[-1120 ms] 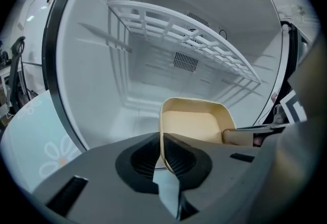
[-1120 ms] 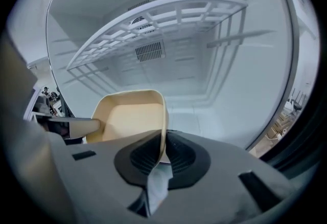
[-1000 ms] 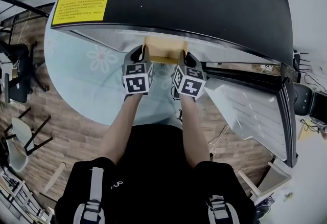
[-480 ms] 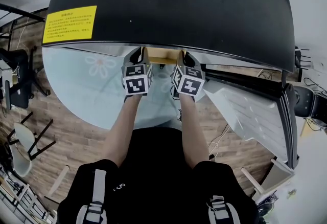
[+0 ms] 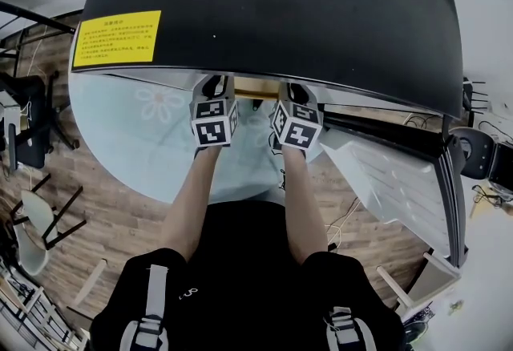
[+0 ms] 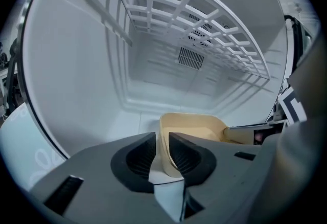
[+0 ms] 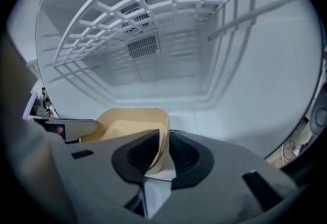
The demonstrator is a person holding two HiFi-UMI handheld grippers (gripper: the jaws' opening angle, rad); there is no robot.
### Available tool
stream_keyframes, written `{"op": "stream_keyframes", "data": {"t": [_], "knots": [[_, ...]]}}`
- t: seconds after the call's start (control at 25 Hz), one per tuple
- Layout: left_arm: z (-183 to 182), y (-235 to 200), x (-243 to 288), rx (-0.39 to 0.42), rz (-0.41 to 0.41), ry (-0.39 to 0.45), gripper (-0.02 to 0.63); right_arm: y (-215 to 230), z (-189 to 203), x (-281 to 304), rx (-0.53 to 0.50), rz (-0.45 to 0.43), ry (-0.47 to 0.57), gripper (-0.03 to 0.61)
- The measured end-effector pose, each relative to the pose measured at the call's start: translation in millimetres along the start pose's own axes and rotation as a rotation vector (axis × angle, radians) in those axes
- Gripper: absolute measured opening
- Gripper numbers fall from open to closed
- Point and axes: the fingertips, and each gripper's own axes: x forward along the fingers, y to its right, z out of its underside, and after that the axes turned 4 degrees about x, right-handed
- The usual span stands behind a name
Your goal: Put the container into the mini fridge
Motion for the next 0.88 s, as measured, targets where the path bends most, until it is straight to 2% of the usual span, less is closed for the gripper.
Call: {"op": "stream_keyframes", "data": {"t": [0.36, 0.4, 0.44, 0.6, 0.76, 0.88], "knots": [[-19.0, -2.3, -26.1, -0.012, -0.025, 0.072, 0.087, -7.2, -22.6, -26.5, -0.050, -0.009, 0.088, 0.064], [-21.5, -1.0, -30.8, -0.014, -0.026, 0.083, 0.080, -9.2, -24.7, -31.4, -0.053, -0.016, 0.101, 0.064], [-24.4, 0.9, -36.2, -0.014, -0.027, 0.096, 0.045, -11.4, -26.5, -36.8, -0.057, -0.025, 0.113, 0.064], [-36.5, 15.4, -59.7, -0.009, -0.021, 0.157, 0.000, -18.5, -35.5, -60.6, -0.060, -0.062, 0.162, 0.057], [-48.9, 36.3, -84.8, 0.003, 0.009, 0.222, 0.000, -26.4, -49.4, -88.9, -0.077, -0.092, 0.230, 0.013], [-59.1, 52.0, -104.7, 0.019, 0.035, 0.269, 0.000, -36.9, -59.2, -111.3, -0.085, -0.137, 0.292, 0.008]]}}
